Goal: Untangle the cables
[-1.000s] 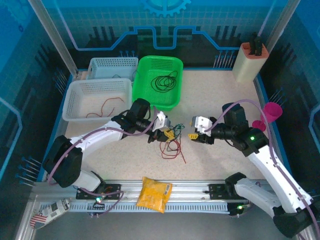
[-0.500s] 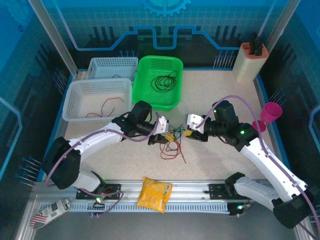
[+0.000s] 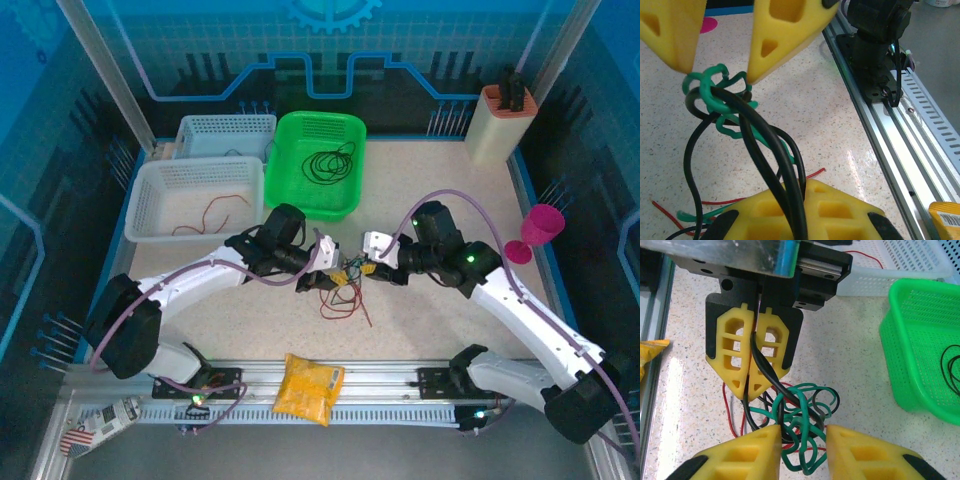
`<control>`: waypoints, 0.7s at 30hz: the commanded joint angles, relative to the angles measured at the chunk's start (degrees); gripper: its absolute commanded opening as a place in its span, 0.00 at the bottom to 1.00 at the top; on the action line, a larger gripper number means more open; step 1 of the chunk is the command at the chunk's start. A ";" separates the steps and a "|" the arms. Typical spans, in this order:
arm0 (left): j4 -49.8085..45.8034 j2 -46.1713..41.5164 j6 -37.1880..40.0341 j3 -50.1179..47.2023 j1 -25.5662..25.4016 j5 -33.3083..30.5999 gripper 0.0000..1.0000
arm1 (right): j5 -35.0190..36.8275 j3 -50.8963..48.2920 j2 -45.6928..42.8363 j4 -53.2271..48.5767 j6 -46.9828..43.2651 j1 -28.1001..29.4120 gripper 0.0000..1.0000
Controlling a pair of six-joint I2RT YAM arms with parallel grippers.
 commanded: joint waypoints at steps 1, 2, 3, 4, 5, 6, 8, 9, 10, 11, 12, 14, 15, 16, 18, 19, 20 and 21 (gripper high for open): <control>-0.99 -1.39 2.21 0.09 -0.61 0.70 0.00 | 1.63 1.16 0.48 -0.10 -0.04 1.40 0.25; -0.91 -1.38 2.21 0.12 -0.64 0.71 0.00 | 2.16 1.11 0.57 0.11 0.02 1.59 0.24; -0.77 -1.37 2.11 0.14 -0.61 0.63 0.00 | 2.73 1.03 0.57 0.29 0.18 1.75 0.22; -0.48 -1.42 1.96 0.07 -0.66 0.62 0.00 | 3.16 1.02 0.52 0.46 0.28 1.82 0.19; -0.21 -1.38 1.79 -0.02 -0.61 0.58 0.00 | 3.35 0.97 0.50 0.56 0.33 1.94 0.17; -0.03 -1.37 1.65 -0.04 -0.60 0.62 0.00 | 3.97 0.86 0.48 0.73 0.54 1.96 0.14; 0.14 -1.37 1.53 -0.19 -0.67 0.42 0.00 | 5.13 0.86 0.32 1.10 1.31 2.04 0.04; 0.44 -1.35 1.35 -0.27 -0.67 0.29 0.06 | 5.59 0.92 0.15 1.30 1.67 2.05 0.00; 1.03 -1.40 0.96 -0.56 -0.63 -0.05 0.19 | 6.39 1.17 -0.02 1.44 2.42 2.05 0.00; 1.72 -1.46 0.46 -0.94 -0.67 -0.57 0.31 | 7.30 1.56 -0.25 1.77 3.68 2.00 0.00; 2.32 -1.54 0.02 -1.24 -0.67 -0.88 0.43 | 8.11 1.94 -0.44 2.12 4.97 1.95 0.00; 4.07 -1.80 -1.08 -2.02 -0.44 -1.78 0.62 | 10.04 2.96 -0.90 2.95 8.38 1.83 0.00; 4.57 -1.96 -1.52 -2.29 -0.41 -1.99 0.67 | 10.98 3.31 -1.12 3.26 9.99 1.94 0.00; 5.31 -2.20 -2.21 -2.47 -0.22 -2.26 0.70 | 12.07 3.68 -1.34 3.73 11.72 2.03 0.00; 7.48 -2.92 -5.01 -2.80 0.29 -2.74 0.74 | 14.13 3.64 -2.14 4.91 13.97 2.52 0.00; 10.07 -3.32 -7.64 -3.19 0.90 -2.67 0.76 | 15.12 3.34 -2.48 5.61 14.68 2.86 0.00; 13.27 -3.64 -10.97 -3.65 1.41 -2.53 0.78 | 15.93 3.20 -2.80 6.05 14.88 3.29 0.00; 16.49 -3.75 -14.29 -4.05 1.84 -2.96 0.79 | 16.50 3.13 -2.99 6.37 14.97 3.76 0.00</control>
